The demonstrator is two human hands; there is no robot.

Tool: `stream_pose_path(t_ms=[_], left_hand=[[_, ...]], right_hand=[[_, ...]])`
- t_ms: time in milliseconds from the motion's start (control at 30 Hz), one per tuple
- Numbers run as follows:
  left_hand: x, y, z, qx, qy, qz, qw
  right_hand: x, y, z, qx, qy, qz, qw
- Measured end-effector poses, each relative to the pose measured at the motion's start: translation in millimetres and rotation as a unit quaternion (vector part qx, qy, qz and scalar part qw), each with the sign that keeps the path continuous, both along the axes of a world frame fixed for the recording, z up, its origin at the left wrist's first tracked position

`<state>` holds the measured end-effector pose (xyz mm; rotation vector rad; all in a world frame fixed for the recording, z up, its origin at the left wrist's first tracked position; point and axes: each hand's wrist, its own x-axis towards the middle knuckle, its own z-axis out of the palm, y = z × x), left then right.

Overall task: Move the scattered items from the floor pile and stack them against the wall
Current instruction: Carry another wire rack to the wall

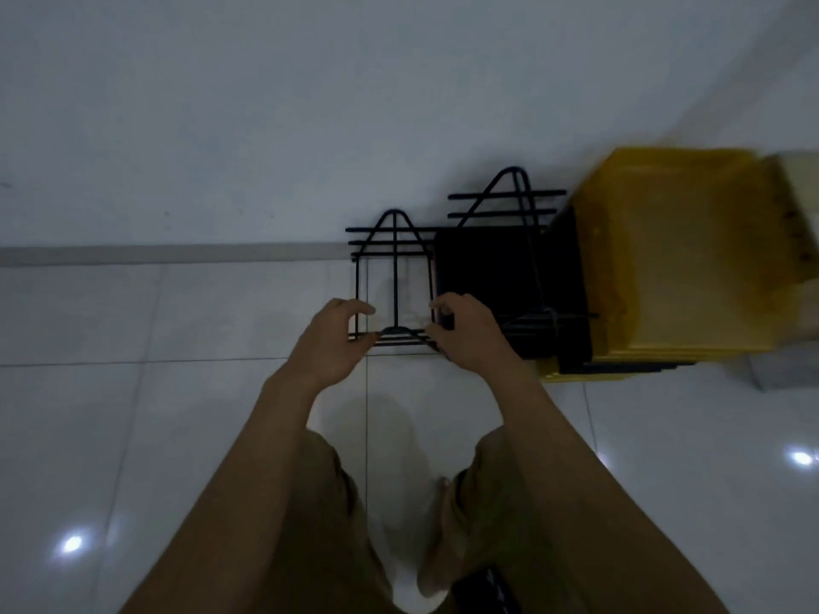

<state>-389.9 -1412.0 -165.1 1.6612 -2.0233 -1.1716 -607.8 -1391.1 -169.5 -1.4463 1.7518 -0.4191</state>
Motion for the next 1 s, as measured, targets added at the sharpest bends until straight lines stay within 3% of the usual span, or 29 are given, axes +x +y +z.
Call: stream_pose_path(t_ms=[233, 433, 800, 1000], left_hand=[[-22, 35, 184, 0.047, -0.008, -0.032, 0.998], [-39, 60, 279, 0.042, 0.009, -0.024, 0.999], [-31, 71, 310, 0.044, 0.003, -0.124, 0.991], [4, 23, 316, 0.072, -0.023, -0.183, 0.98]], right_hand=[[-18, 31, 186, 0.091, -0.049, -0.043, 0.994], [-25, 58, 288, 0.095, -0.066, -0.065, 0.991], [7, 86, 325, 0.11, -0.06, -0.116, 0.985], [31, 82, 332, 0.103, -0.097, -0.246, 0.959]])
